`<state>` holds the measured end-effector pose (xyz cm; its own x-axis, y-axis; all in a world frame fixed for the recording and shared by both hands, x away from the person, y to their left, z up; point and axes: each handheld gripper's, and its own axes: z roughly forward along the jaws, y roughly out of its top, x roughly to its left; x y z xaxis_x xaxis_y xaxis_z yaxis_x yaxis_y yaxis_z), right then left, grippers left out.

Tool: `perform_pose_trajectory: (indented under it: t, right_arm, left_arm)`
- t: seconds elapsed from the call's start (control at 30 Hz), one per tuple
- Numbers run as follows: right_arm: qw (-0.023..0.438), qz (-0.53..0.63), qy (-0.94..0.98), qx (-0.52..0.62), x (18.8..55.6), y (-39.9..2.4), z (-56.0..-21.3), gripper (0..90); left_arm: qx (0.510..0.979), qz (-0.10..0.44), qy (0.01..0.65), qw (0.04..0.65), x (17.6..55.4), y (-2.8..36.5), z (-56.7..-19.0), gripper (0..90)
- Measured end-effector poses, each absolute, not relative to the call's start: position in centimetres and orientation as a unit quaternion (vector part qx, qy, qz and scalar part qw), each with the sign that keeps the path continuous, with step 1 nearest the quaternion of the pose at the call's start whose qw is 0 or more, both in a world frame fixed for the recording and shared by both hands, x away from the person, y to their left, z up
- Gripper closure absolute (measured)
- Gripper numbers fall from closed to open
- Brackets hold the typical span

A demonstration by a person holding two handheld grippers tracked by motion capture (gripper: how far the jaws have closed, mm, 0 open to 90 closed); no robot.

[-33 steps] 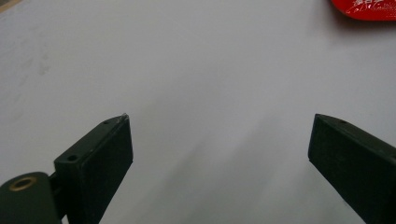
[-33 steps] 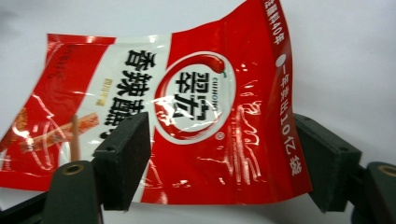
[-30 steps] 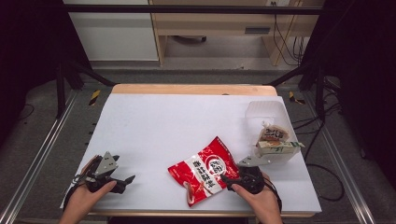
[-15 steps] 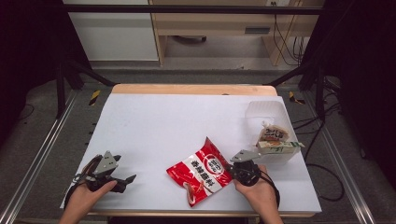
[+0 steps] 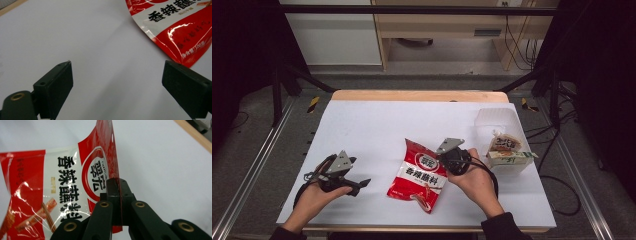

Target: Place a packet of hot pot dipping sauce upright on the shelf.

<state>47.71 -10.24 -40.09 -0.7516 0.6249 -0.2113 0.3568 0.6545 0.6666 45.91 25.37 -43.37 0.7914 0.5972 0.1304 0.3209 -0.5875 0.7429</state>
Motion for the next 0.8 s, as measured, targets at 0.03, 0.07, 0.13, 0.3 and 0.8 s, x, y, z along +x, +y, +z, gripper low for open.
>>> perform_pose_trajectory:
  t: [0.03, 0.07, 0.13, 0.3, 0.8]
  right_arm:
    - [0.217, 0.312, 0.883, 0.275, 48.0, -9.9, -39.8, 90.0]
    - [0.217, 0.312, 0.885, 0.271, 48.2, -9.6, -39.6, 90.0]
    - [0.219, 0.312, 0.886, 0.263, 48.8, -9.0, -39.3, 90.0]
    - [0.215, 0.309, 0.892, 0.25, 49.9, -7.9, -38.5, 90.0]
    - [0.213, 0.326, 0.894, 0.221, 51.7, -6.3, -37.1, 90.0]
  left_arm:
    - [0.873, 0.183, 0.261, 0.369, 46.3, 25.1, -43.2, 10.0]
    - [0.874, 0.18, 0.26, 0.369, 46.7, 24.8, -43.2, 10.1]
    - [0.876, 0.173, 0.258, 0.369, 47.6, 24.3, -43.0, 10.2]
    - [0.884, 0.16, 0.248, 0.363, 49.1, 23.3, -42.7, 10.9]
    - [0.88, 0.145, 0.248, 0.379, 51.9, 22.4, -40.6, 15.0]
